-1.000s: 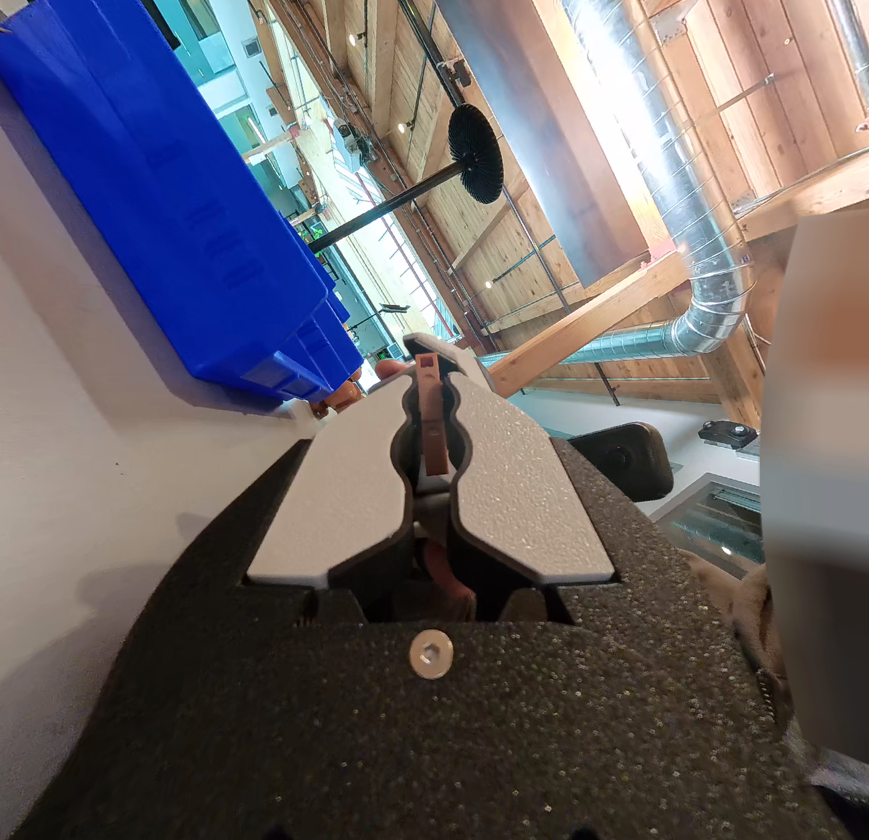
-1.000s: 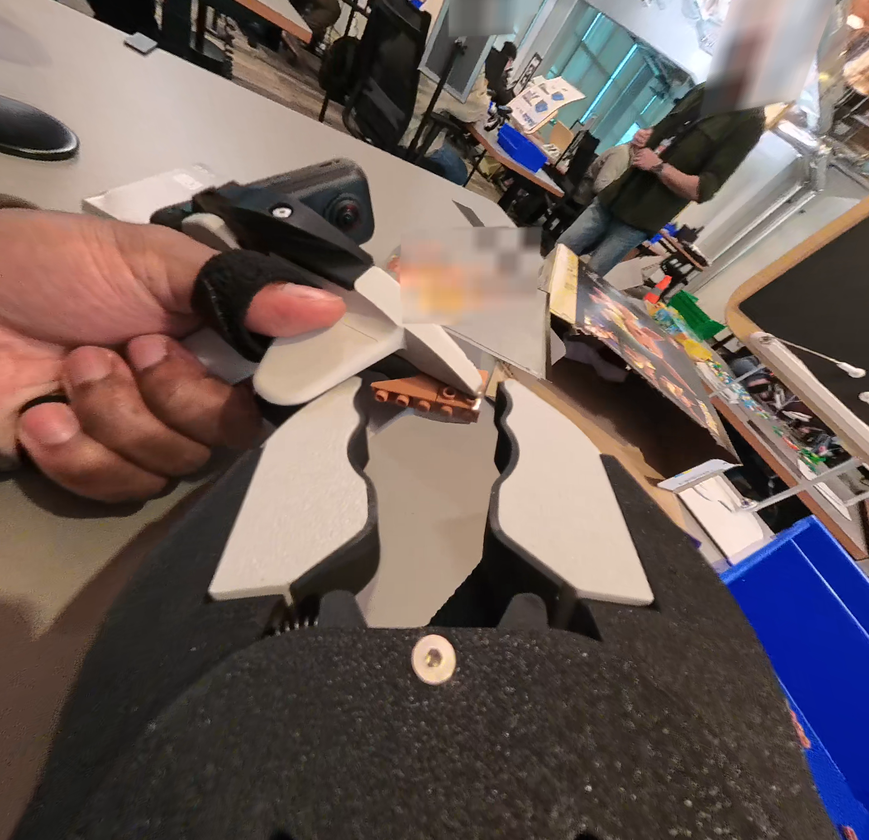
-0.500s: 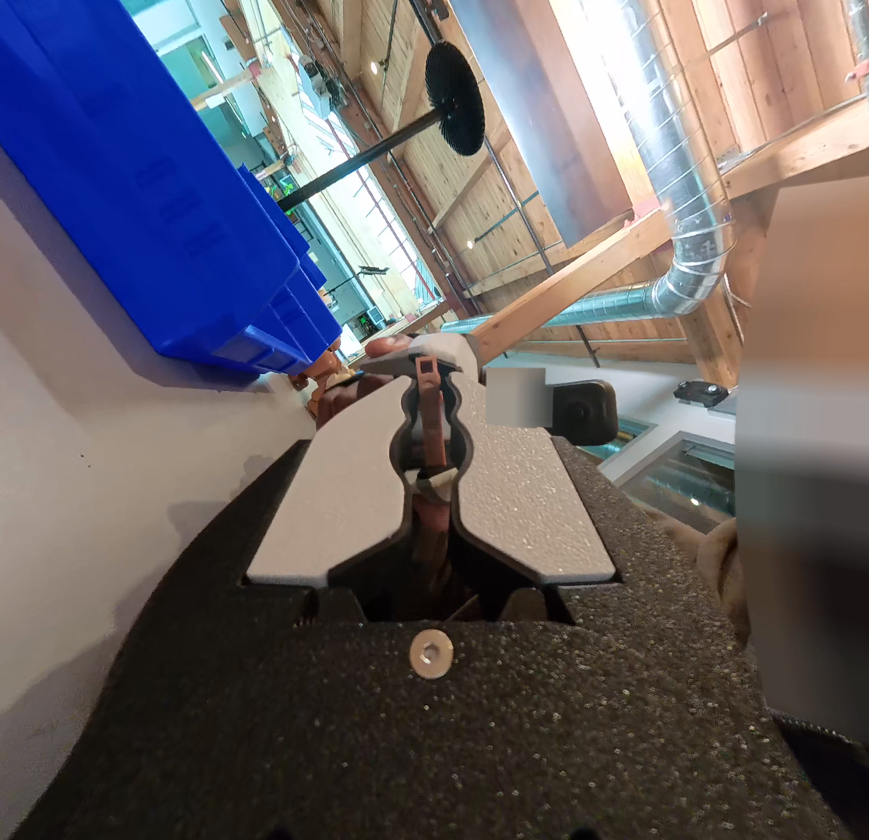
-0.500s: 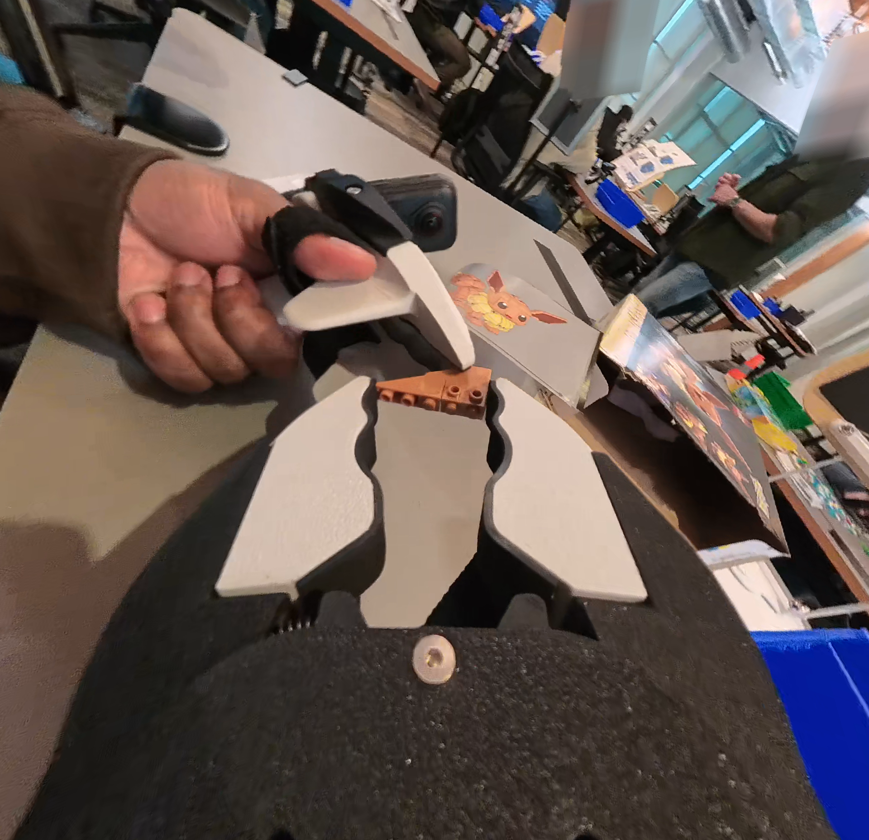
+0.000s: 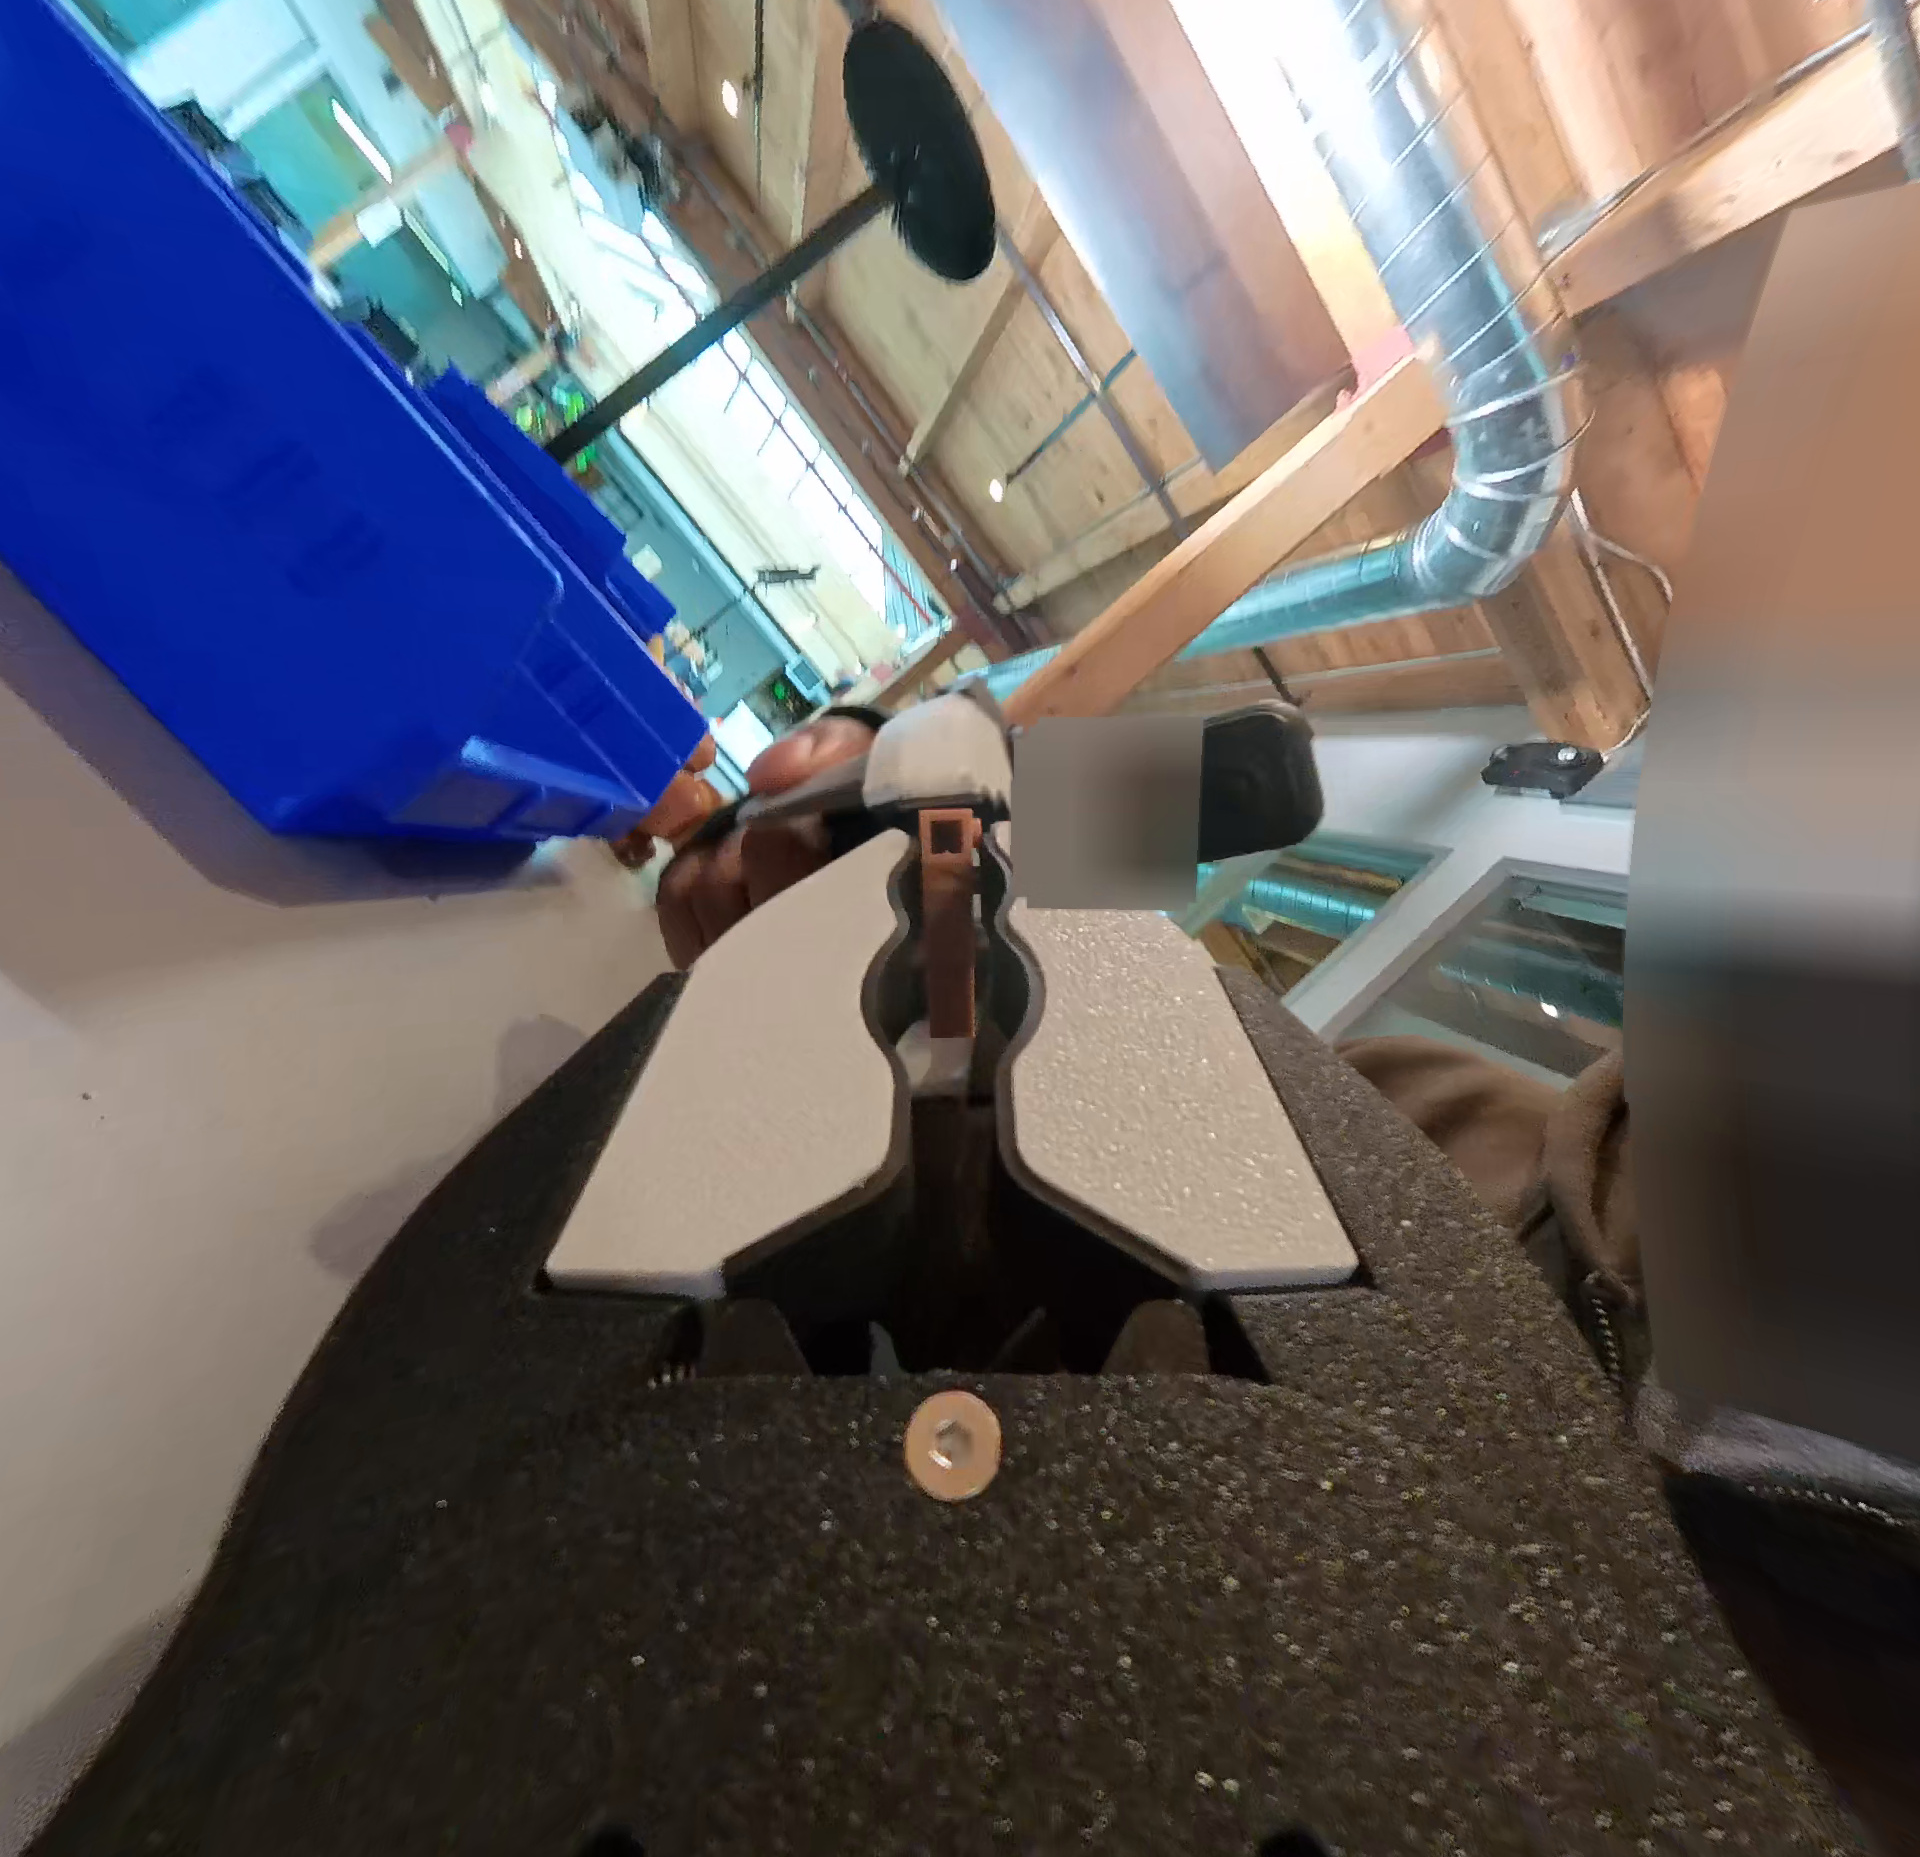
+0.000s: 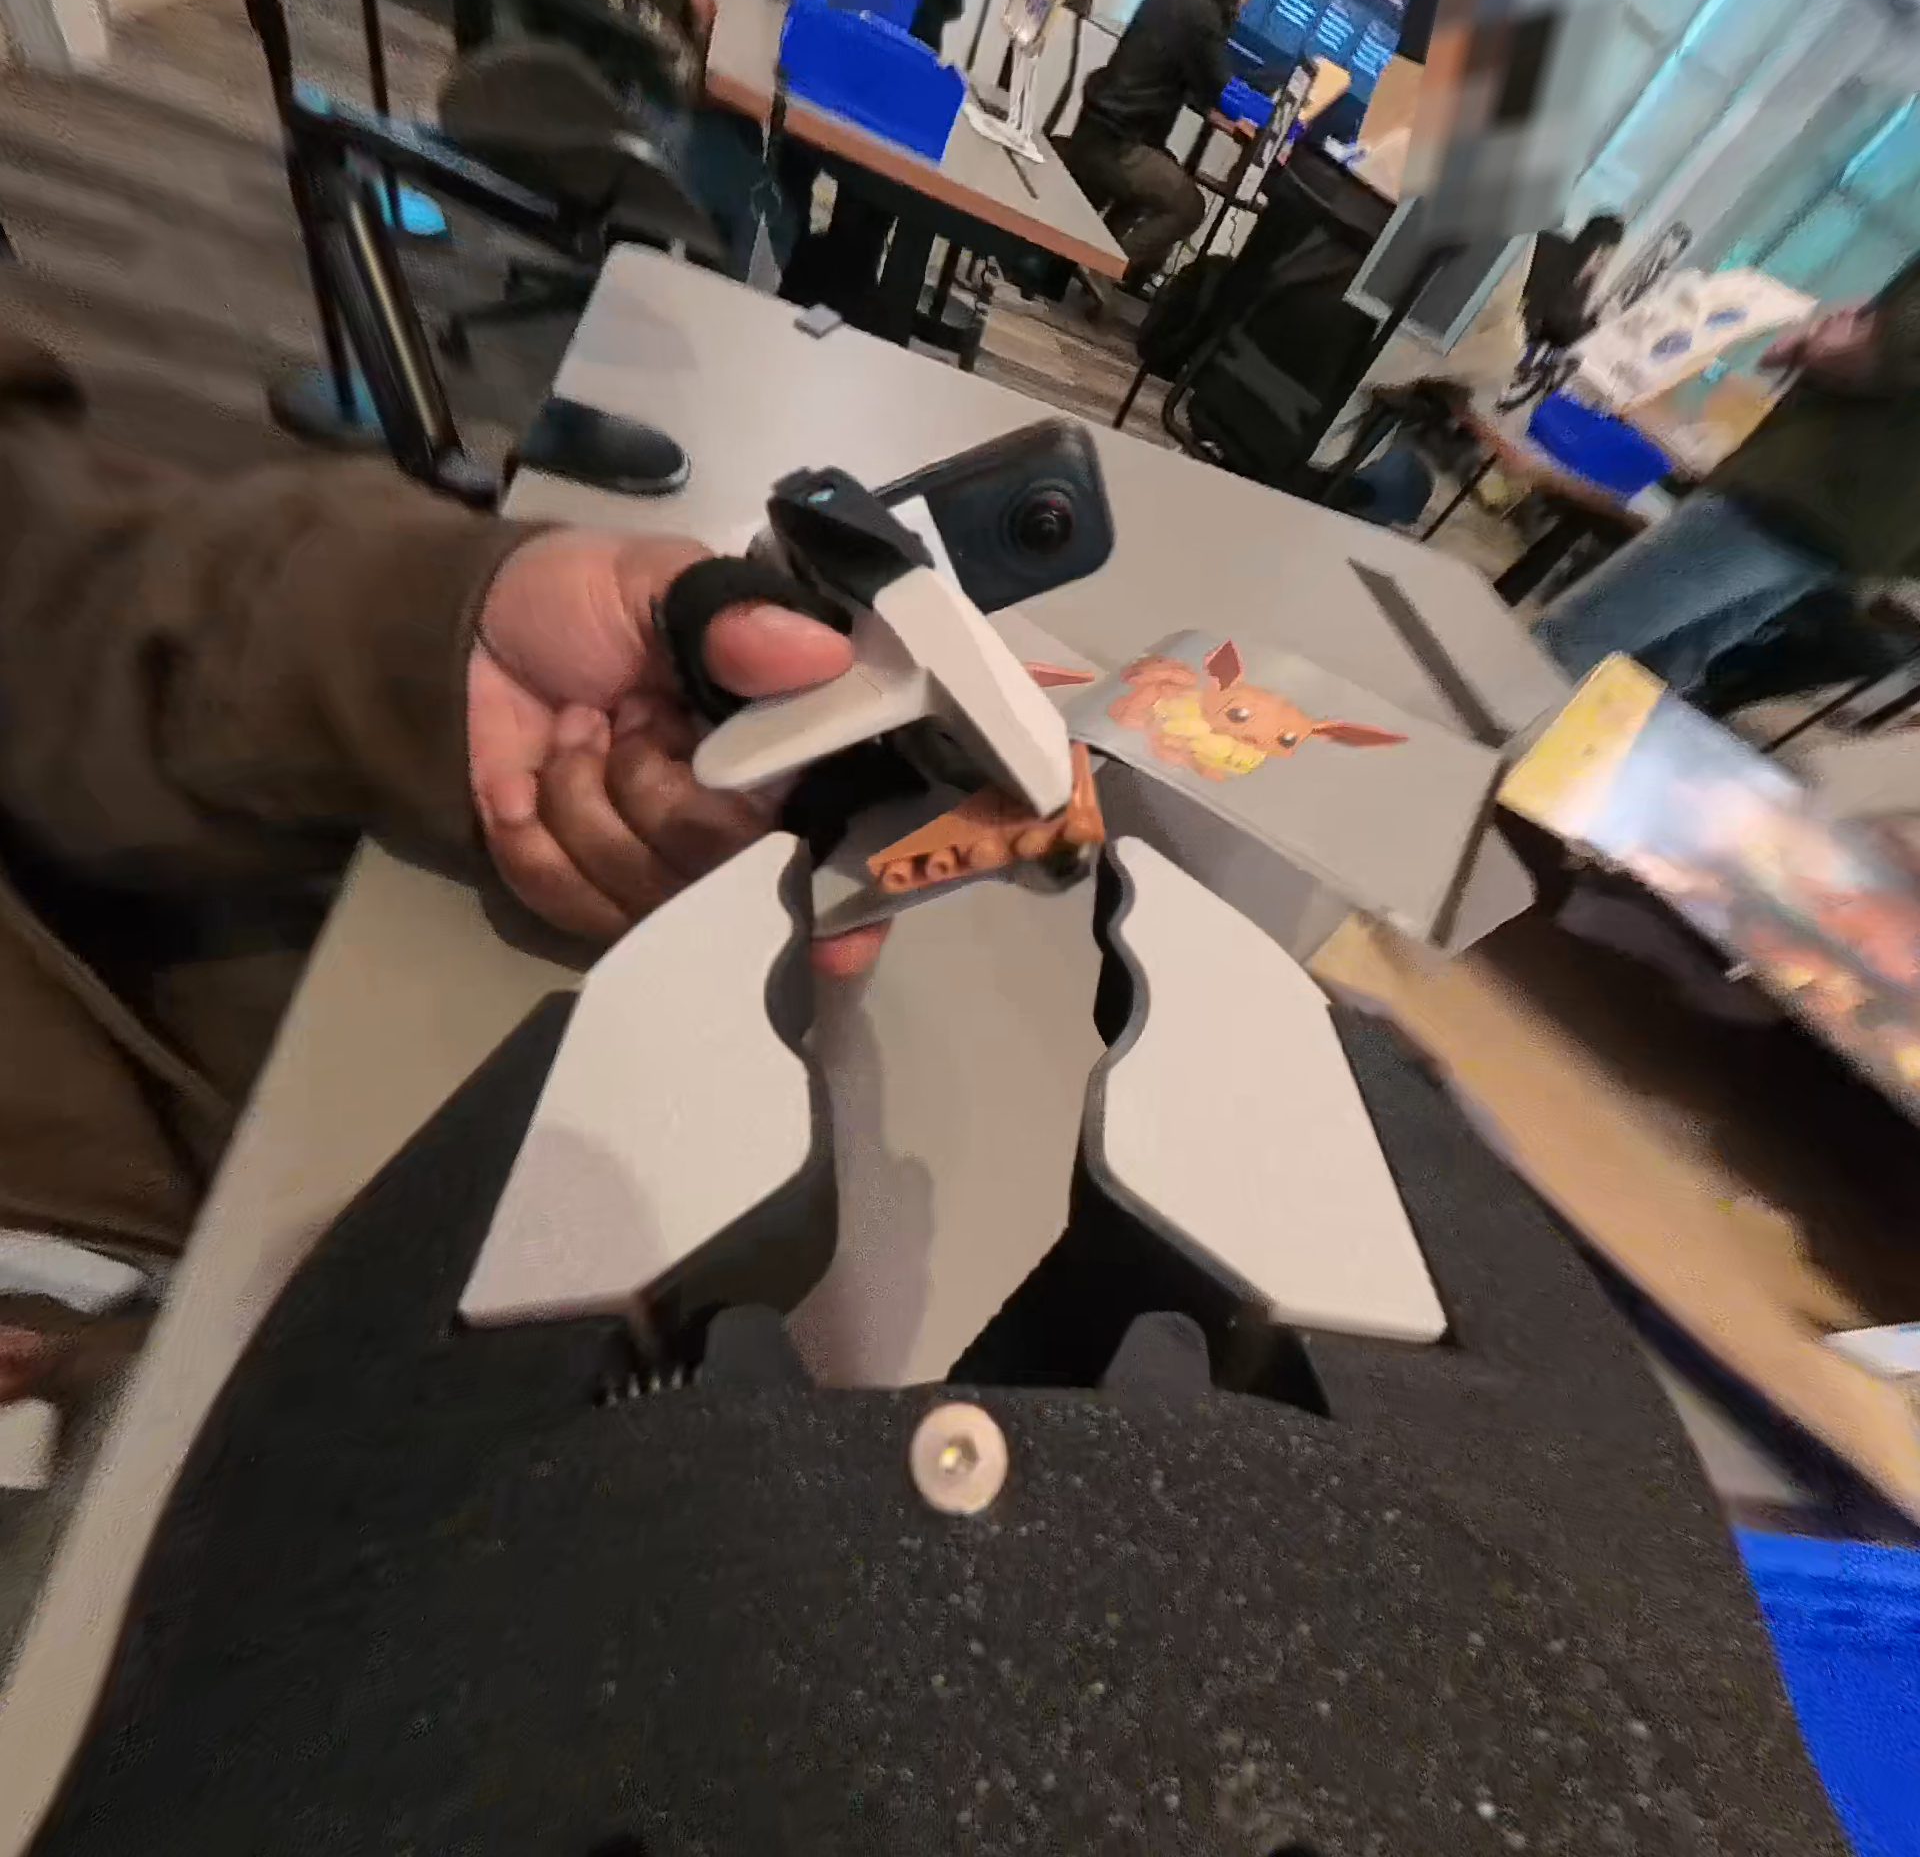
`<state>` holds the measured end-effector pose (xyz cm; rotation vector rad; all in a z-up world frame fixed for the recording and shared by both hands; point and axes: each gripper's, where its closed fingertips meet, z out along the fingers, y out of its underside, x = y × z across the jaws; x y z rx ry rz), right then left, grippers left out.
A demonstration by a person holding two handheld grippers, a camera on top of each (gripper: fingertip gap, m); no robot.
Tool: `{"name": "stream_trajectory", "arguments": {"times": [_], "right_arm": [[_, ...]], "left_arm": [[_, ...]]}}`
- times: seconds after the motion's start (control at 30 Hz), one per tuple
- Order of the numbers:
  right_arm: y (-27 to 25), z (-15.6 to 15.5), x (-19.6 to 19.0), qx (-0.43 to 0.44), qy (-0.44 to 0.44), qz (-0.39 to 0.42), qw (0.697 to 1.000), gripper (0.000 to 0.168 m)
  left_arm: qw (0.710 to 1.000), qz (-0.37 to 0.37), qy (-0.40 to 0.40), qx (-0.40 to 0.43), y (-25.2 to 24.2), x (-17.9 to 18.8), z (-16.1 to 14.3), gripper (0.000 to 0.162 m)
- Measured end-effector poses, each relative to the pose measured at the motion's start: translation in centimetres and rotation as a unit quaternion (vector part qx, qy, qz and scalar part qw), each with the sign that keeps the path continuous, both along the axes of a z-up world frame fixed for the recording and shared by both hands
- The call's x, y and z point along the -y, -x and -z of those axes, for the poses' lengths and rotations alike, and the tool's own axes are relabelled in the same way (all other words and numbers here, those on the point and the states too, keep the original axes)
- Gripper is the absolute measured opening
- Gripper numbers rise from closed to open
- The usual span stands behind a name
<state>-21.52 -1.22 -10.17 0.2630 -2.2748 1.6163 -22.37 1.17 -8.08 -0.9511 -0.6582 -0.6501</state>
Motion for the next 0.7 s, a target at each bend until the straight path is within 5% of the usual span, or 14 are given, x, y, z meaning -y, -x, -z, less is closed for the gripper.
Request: {"name": "stream_trajectory", "arguments": {"times": [0.37,0.7], "right_arm": [[-0.8,0.0,1.0,0.323,0.062,-0.008,0.944,0.032],[-0.4,0.1,0.9,0.366,0.067,-0.012,0.928,0.008]], "left_arm": [[0.994,-0.090,-0.019,-0.054,0.6,1.5,-1.1,0.010],[0.994,-0.076,0.015,-0.073,0.1,1.0,-0.8,0.012]]}}
